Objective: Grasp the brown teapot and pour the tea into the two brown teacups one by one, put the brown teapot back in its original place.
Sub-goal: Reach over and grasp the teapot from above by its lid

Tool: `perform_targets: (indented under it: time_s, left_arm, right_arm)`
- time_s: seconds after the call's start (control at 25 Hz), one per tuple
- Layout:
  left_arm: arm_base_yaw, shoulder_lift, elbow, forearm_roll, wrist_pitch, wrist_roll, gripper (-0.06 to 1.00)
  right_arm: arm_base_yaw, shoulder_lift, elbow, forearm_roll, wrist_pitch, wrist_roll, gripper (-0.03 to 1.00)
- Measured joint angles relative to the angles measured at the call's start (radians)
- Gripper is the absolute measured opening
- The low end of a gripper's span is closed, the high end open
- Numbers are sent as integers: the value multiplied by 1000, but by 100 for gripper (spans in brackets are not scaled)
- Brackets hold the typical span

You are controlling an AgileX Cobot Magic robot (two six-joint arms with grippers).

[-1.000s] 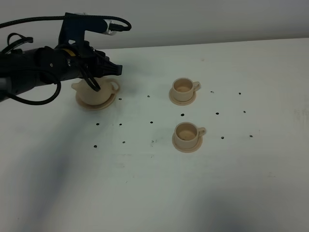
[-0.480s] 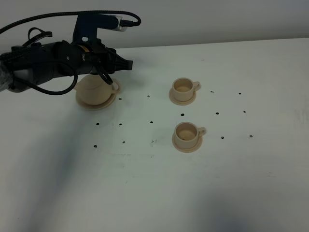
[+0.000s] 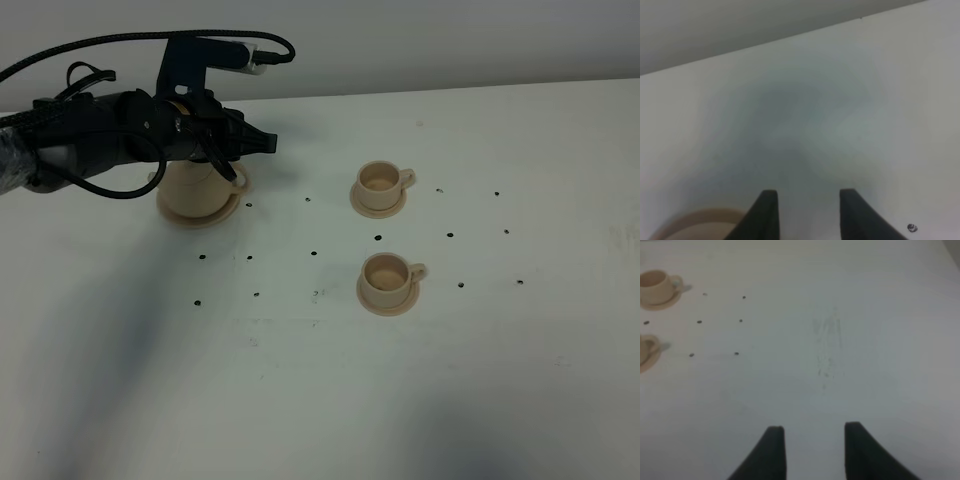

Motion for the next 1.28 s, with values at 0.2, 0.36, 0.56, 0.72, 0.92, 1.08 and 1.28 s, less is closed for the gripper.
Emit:
perform_targets:
  time_s: [0.2,0.36,0.56,0.72,0.92,1.08,1.28]
  left_arm:
    - [0,22,-1,1,4,0,28]
    - [0,38,-1,1,3,0,28]
    - [4,39,-1,4,-3,0,28]
    - [15,47,-1,13,-4,0,28]
    - [24,50,-1,18,-6,0,28]
    - [24,51,-1,19,-16,0,28]
    - [22,66,-1,19,-15,0,28]
  right_arm:
    - [0,0,0,0,0,0,31]
    - [0,0,0,0,0,0,31]
    - [0,0,0,0,0,0,31]
    - [0,0,0,1,0,0,31]
    - [0,0,0,1,0,0,31]
    - [0,0,0,1,0,0,31]
    - [0,0,0,1,0,0,31]
